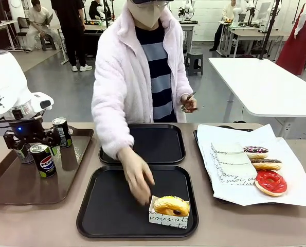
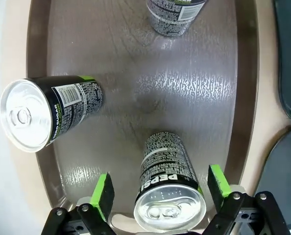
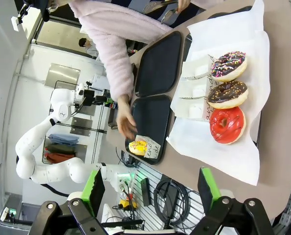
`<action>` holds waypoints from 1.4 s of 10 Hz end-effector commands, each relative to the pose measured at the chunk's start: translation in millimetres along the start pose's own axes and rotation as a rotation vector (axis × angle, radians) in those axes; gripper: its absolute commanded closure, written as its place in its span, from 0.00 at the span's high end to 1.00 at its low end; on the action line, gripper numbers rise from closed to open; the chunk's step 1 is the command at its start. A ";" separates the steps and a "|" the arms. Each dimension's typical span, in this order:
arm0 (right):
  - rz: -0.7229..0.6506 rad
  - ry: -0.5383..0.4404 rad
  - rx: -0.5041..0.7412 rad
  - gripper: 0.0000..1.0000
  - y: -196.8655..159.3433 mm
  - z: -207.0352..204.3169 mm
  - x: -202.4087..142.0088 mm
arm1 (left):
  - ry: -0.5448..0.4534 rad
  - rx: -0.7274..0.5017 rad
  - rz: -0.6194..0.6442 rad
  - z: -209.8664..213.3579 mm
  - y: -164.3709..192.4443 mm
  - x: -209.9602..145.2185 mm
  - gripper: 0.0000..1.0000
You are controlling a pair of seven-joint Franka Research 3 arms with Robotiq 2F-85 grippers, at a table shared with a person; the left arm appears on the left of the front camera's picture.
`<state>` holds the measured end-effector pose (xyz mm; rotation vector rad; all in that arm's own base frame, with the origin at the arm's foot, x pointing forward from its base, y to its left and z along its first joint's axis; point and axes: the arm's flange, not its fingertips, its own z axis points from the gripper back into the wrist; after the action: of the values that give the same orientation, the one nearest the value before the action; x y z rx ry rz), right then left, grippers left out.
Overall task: Set up donuts and drinks on trays.
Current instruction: Pick up one Pepsi coke and place it on the Flat Tray.
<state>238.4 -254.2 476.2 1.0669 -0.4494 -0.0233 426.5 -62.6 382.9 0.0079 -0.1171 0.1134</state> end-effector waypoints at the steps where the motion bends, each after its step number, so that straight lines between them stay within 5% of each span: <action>1: 0.012 -0.014 0.022 1.00 -1.6 0.7 1.1 | 0.012 0.020 0.005 0.5 1.0 6.2 1.00; 2: 0.012 -0.014 0.022 1.00 -1.6 0.7 1.1 | 0.008 0.006 -0.002 0.3 0.7 7.3 0.88; 4: 0.012 -0.014 0.022 1.00 -1.6 0.7 1.1 | -0.003 0.003 -0.004 -0.9 1.5 6.7 0.42; 5: 0.012 -0.014 0.022 1.00 -1.6 0.7 1.1 | -0.002 0.005 -0.009 -0.2 1.6 7.6 0.09; 6: 0.012 -0.014 0.022 1.00 -1.6 0.7 1.1 | -0.006 0.002 -0.008 0.5 2.8 6.3 0.00; 10: 0.012 -0.014 0.022 1.00 -1.6 0.7 1.1 | -0.028 -0.008 -0.020 13.2 1.4 3.4 0.00; 14: 0.012 -0.014 0.022 1.00 -1.6 0.7 1.1 | -0.131 0.007 -0.018 98.4 -9.1 -19.5 0.00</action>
<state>238.6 -254.1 476.1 1.0668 -0.4487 -0.0231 408.5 -71.1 456.3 0.0080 -0.2220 0.0911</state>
